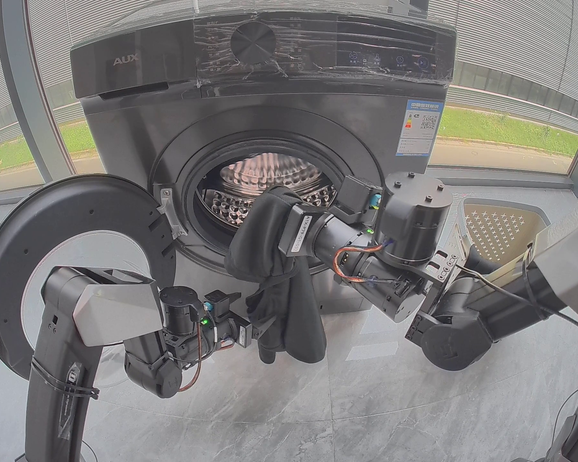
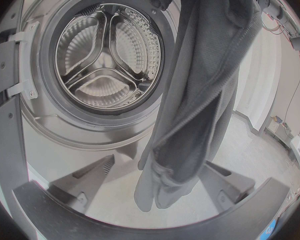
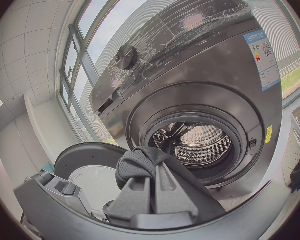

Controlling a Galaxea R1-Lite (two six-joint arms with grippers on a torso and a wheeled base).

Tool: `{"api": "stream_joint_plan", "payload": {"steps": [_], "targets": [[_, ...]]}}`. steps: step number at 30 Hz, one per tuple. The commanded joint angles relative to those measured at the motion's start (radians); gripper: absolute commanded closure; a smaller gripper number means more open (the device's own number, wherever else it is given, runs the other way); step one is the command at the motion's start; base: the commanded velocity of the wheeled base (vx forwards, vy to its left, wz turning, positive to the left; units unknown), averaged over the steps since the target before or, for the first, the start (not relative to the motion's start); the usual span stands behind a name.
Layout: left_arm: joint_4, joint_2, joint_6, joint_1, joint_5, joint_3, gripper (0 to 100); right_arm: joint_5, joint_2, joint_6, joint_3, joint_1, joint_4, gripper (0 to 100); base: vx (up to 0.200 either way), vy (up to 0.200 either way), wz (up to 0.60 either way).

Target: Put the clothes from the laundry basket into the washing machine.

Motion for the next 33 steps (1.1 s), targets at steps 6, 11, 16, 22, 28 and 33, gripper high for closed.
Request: {"api": "stream_joint_plan", "payload": {"steps": [6,11,16,22,28,33], "targets": [[-0.002,0.016,-0.001,-0.010,-0.014,-0.057,100,0.000,0.003,0.001,0.020,-0.010,-0.015,100,0.000,0.000,0.00],[-0.006,-0.002,0.001,0.001,-0.011,-0.056,100,-0.002,0.001,0.002,0.028,-0.042,-0.013,100,0.000,0.000,0.00],[-0.008,-0.126,0.003,0.041,-0.006,0.026,100,0.009,-0.003,0.005,0.081,-0.142,-0.013,100,0.000,0.000,0.00],[-0.008,-0.350,-0.001,0.087,-0.009,0.181,100,0.052,-0.017,0.013,0.235,-0.202,-0.117,100,0.000,0.000,0.00],[-0.006,-0.502,-0.016,0.085,-0.017,0.300,100,0.087,-0.013,0.064,0.365,-0.206,-0.214,100,0.000,0.000,0.00],[-0.008,-0.496,-0.002,0.054,-0.018,0.305,100,0.087,-0.010,0.083,0.376,-0.202,-0.231,100,0.000,0.000,0.00]]}}
